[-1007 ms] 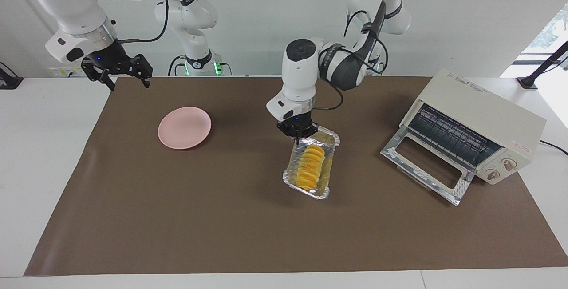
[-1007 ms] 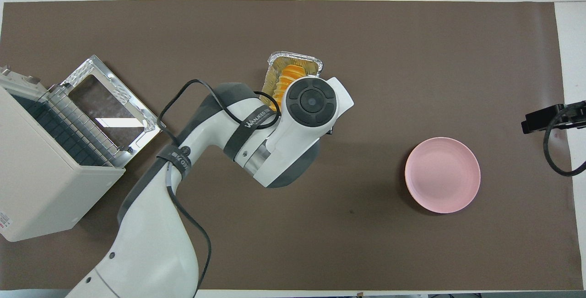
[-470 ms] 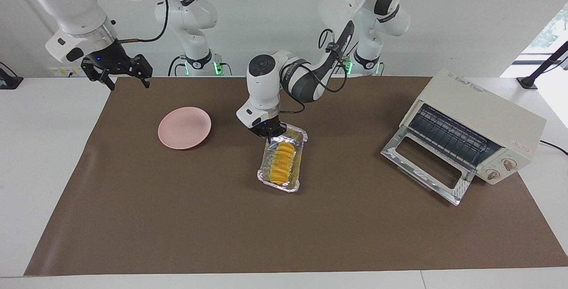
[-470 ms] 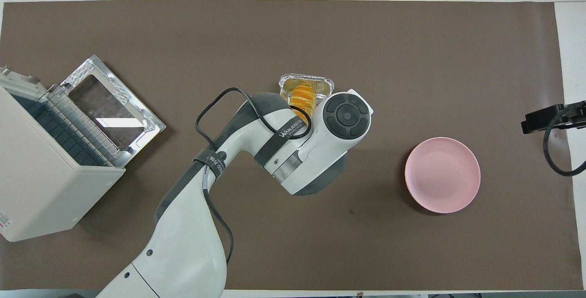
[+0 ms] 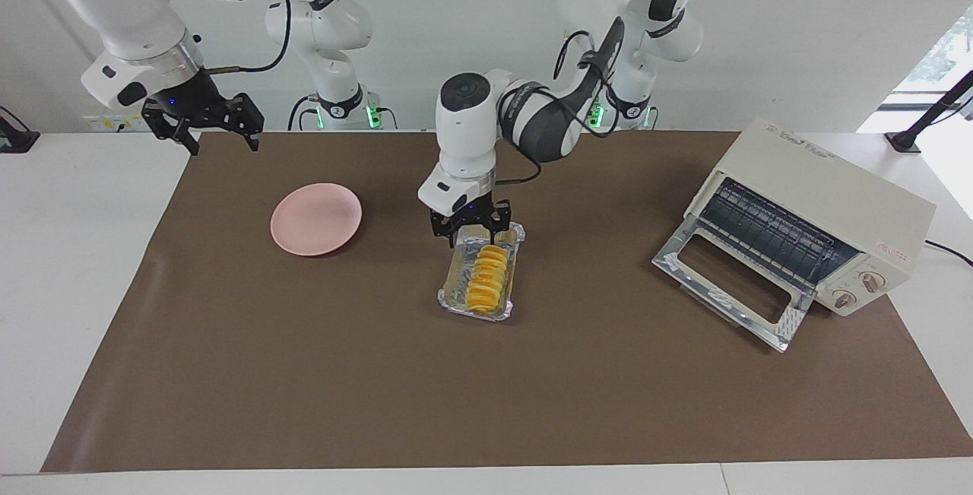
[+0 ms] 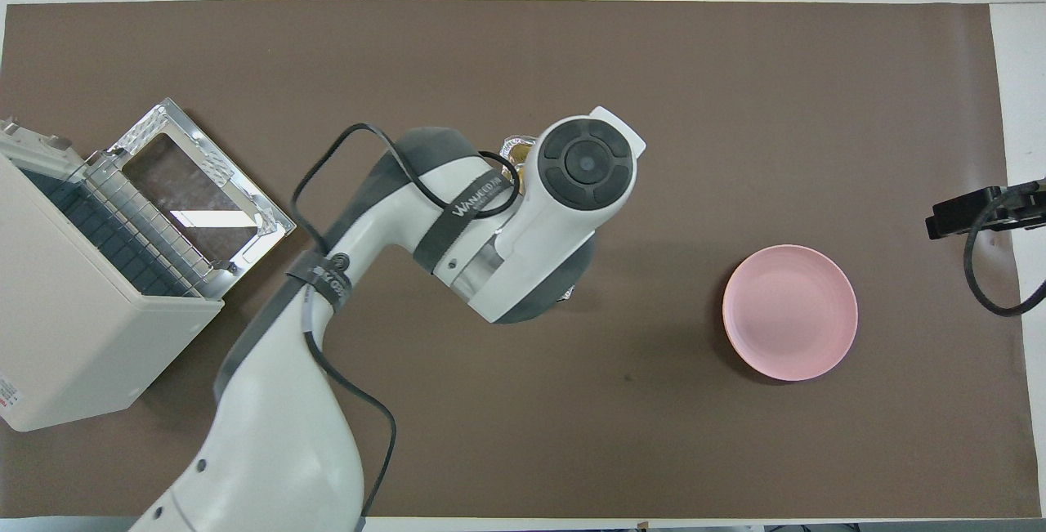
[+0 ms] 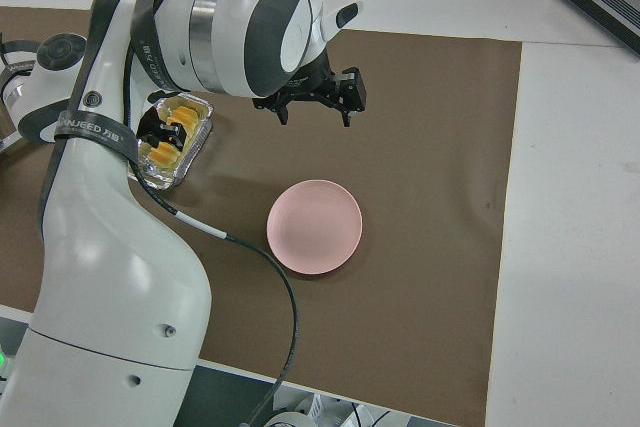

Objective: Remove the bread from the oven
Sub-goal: 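Set the foil tray on the table and release the left gripper, then retract the left gripper while the right gripper grasps the foil tray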

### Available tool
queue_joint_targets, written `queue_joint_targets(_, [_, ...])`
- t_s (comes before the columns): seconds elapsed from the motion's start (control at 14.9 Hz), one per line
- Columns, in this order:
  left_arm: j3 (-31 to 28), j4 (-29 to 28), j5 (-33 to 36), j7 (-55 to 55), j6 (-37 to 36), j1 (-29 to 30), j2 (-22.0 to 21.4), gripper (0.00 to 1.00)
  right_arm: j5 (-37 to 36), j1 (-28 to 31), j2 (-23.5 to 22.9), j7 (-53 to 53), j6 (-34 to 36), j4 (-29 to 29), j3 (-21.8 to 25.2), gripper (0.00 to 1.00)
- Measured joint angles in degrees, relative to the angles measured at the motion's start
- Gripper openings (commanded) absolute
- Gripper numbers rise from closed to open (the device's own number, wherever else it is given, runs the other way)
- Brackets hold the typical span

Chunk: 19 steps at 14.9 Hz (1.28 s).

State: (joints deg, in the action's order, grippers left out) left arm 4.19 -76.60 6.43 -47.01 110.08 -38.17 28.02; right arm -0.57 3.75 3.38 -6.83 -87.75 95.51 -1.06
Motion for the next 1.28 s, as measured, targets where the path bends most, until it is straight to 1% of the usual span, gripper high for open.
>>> queue_joint_targets(0.13, [-0.64, 0.41, -0.11, 0.68, -4.27, 5.75, -5.05, 1.00, 0.23, -2.24, -0.01, 4.19, -2.11, 0.58, -0.55, 1.00])
queue_joint_targets(0.27, [-0.86, 0.37, -0.38, 4.63, -7.49, 12.80, -9.30, 1.00, 0.25, -6.45, -0.18, 10.54, -5.66, 2.04, -0.83, 1.00])
queue_joint_targets(0.4, [-0.94, 0.30, -2.81, 11.81, -11.24, 20.07, -12.06, 1.00, 0.25, -10.77, -1.25, 17.71, -8.88, 3.24, -1.04, 1.00])
queue_joint_targets(0.54, [-0.98, 0.09, -6.39, 21.54, -16.98, 27.24, -13.91, 1.00, 0.25, -15.21, -4.57, 26.45, -13.87, 3.94, -1.24, 1.00])
queue_joint_targets(0.6, [-0.98, 0.08, -6.73, 24.34, -20.05, 28.85, -14.47, 1.00, 0.25, -16.88, -6.42, 30.18, -16.35, 4.07, -1.25, 1.00])
queue_joint_targets(0.74, [-0.90, 0.06, -6.80, 27.94, -25.01, 30.25, -15.96, 1.00, 0.25, -20.16, -10.26, 37.23, -21.00, 4.19, -1.24, 1.00])
queue_joint_targets(0.87, [-0.80, 0.01, -6.80, 32.53, -28.33, 31.74, -18.09, 1.00, 0.25, -23.53, -13.84, 43.46, -25.08, 4.24, -1.27, 1.00])
queue_joint_targets(1.01, [-0.74, -1.33, -6.80, 35.34, -30.01, 33.54, -20.68, 1.00, 0.25, -25.84, -16.69, 47.52, -27.47, 4.27, -1.27, 1.00])
queue_joint_targets(1.21, [-0.63, -6.95, -6.81, 39.25, -30.01, 35.42, -25.24, 1.00, 0.19, -28.30, -20.89, 52.12, -30.59, 4.35, -1.17, 1.00])
queue_joint_targets(1.28, [-0.57, -8.41, -6.81, 39.98, -29.85, 35.66, -26.33, 1.00, 0.02, -29.40, -22.93, 53.57, -32.16, 4.37, -1.15, 1.00])
